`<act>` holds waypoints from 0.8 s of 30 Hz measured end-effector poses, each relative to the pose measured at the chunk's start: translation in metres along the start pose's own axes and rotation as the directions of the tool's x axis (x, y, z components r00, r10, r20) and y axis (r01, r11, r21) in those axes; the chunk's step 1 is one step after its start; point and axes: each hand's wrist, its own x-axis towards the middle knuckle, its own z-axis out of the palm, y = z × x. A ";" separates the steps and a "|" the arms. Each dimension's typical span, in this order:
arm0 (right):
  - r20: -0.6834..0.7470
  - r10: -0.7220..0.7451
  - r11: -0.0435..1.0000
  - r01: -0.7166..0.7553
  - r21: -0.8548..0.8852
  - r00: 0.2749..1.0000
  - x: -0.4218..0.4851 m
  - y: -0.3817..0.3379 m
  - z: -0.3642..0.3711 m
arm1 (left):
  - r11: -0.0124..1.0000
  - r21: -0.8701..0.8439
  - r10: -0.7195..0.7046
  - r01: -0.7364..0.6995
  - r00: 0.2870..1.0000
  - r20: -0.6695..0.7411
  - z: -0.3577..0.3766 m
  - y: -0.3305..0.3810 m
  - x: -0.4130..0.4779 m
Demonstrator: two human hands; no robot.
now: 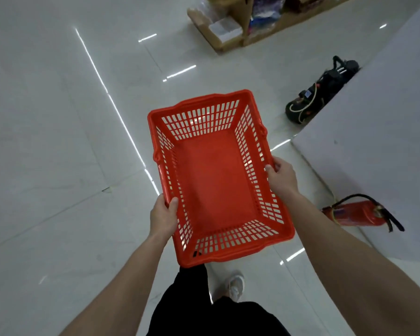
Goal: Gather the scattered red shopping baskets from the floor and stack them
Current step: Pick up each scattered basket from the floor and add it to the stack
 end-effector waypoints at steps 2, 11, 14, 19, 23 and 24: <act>0.025 -0.005 1.000 0.005 -0.011 1.000 0.023 0.005 0.013 | 1.000 0.021 -0.018 0.017 0.999 0.030 0.004 -0.008 0.023; 0.111 0.179 0.981 -0.186 0.059 0.978 0.087 0.044 0.070 | 0.985 0.157 -0.096 0.072 0.984 0.148 0.030 -0.051 0.112; 0.150 0.304 0.945 -0.318 0.077 0.941 0.101 0.059 0.086 | 0.965 0.242 -0.154 0.102 0.966 0.208 0.038 -0.071 0.126; 0.116 0.334 0.938 -0.318 -0.136 0.935 0.101 0.069 0.099 | 0.942 0.293 -0.230 0.163 0.950 0.213 0.035 -0.077 0.142; 0.066 0.423 0.893 -0.404 -0.201 0.904 0.072 0.076 0.094 | 0.917 0.397 -0.171 0.045 0.942 0.287 0.020 -0.056 0.158; 0.051 0.441 0.884 -0.424 -0.198 0.896 0.060 0.076 0.092 | 0.904 0.428 -0.156 0.009 0.938 0.309 0.016 -0.049 0.163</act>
